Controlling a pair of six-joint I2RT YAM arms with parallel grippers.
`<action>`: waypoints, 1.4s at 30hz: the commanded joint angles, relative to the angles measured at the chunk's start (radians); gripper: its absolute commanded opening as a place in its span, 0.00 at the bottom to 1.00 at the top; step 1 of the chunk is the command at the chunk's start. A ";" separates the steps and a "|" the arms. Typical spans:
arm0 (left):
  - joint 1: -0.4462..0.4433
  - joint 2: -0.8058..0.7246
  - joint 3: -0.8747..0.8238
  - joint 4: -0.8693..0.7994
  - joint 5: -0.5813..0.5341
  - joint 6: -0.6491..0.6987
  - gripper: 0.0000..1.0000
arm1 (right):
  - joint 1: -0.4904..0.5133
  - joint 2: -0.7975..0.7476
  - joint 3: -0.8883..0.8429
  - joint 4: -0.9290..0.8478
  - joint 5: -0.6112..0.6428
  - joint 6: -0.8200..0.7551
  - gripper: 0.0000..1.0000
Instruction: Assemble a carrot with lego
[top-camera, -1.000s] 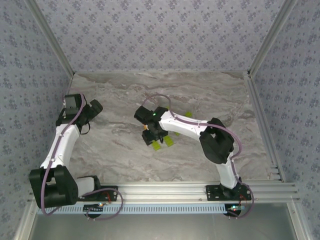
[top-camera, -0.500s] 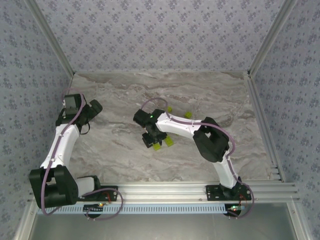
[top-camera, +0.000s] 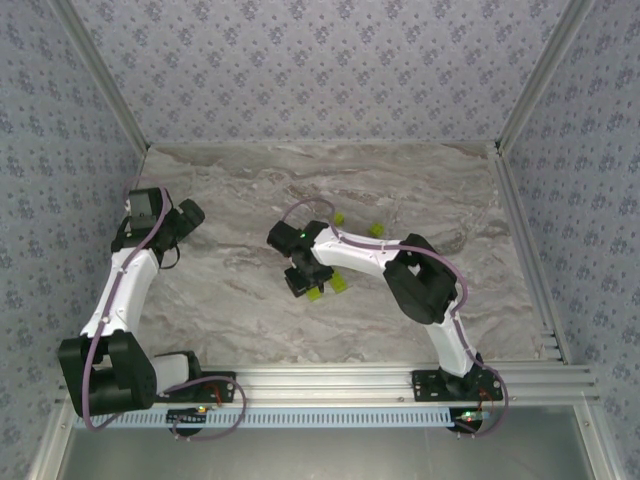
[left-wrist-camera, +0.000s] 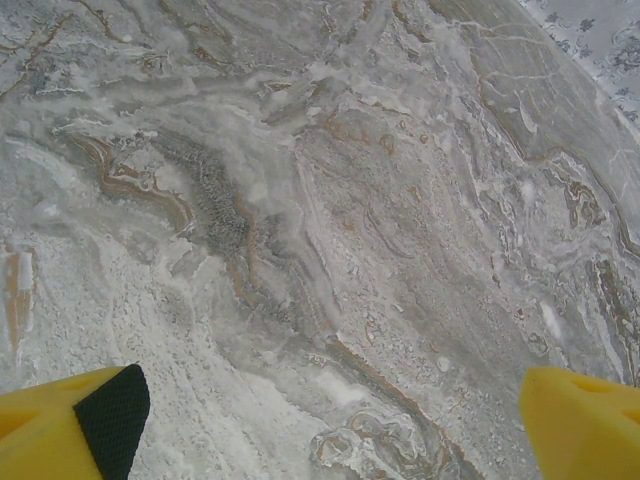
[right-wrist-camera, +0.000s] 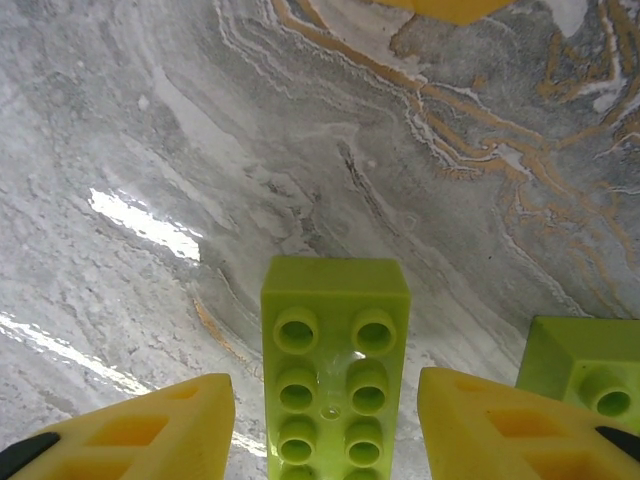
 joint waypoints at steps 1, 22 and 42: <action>0.008 0.001 0.023 -0.022 0.006 -0.009 0.96 | 0.005 0.017 -0.017 -0.008 -0.007 0.018 0.53; 0.009 0.004 0.021 -0.020 0.004 -0.008 0.96 | 0.011 0.033 -0.037 -0.005 0.000 0.021 0.44; 0.011 0.001 0.020 -0.022 0.002 -0.009 0.96 | 0.033 -0.064 0.080 -0.137 0.056 0.019 0.33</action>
